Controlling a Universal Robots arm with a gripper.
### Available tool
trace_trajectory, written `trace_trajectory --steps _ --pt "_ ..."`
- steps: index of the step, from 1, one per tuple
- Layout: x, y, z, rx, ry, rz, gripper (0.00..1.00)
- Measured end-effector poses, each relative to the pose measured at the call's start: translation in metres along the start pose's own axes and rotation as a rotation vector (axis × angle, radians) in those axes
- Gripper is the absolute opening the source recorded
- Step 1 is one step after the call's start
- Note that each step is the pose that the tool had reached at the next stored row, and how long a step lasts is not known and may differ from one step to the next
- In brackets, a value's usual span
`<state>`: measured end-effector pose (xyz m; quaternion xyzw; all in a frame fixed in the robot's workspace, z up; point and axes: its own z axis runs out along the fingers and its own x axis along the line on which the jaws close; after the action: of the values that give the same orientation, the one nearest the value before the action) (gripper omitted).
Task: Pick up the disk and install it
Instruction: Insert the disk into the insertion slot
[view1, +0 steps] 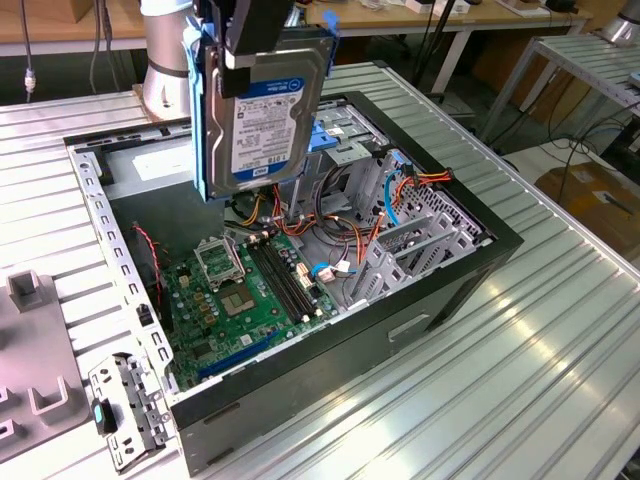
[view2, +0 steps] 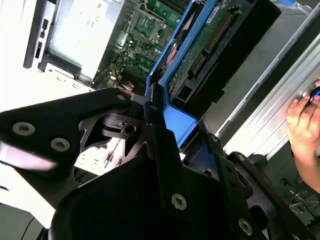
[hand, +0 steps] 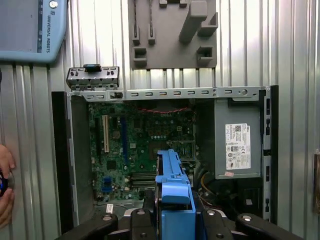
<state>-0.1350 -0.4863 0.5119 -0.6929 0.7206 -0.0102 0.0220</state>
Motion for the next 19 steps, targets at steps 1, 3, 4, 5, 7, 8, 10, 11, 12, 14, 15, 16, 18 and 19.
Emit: trace_trajectory --steps 1,3,4,5,7,8,10,11,12,14,15,16,18,19 --pt "0.0034 -0.0007 0.0002 -0.0001 0.0000 0.000 0.37" --pt "0.0069 -0.0059 0.0009 -0.0006 -0.0001 0.000 0.37" --pt "0.0080 -0.0122 0.0015 -0.0008 0.0000 0.000 0.37" --pt "0.0087 -0.0204 0.0024 -0.0009 0.0000 0.000 0.37" --pt "0.0094 -0.0302 0.0033 -0.0011 0.0001 0.000 0.37" --pt "0.0103 -0.0384 0.0042 -0.0010 -0.0001 0.000 0.37" --pt "0.0114 -0.0535 0.0054 -0.0011 0.0001 0.000 0.37" --pt "0.0116 -0.0581 0.0058 -0.0011 0.0001 0.000 0.37" --pt "0.0117 -0.0614 0.0061 -0.0010 0.0000 0.000 0.37" --pt "0.0122 -0.0724 0.0072 -0.0010 -0.0001 0.000 0.37" --pt "0.0123 -0.0748 0.0074 -0.0011 0.0000 0.000 0.37" --pt "0.0129 -0.0764 0.0075 -0.0011 0.0002 0.000 0.37" --pt "0.0143 -0.0774 0.0079 -0.0011 0.0000 0.000 0.37" --pt "0.0153 -0.0777 0.0080 -0.0011 0.0000 0.000 0.37"
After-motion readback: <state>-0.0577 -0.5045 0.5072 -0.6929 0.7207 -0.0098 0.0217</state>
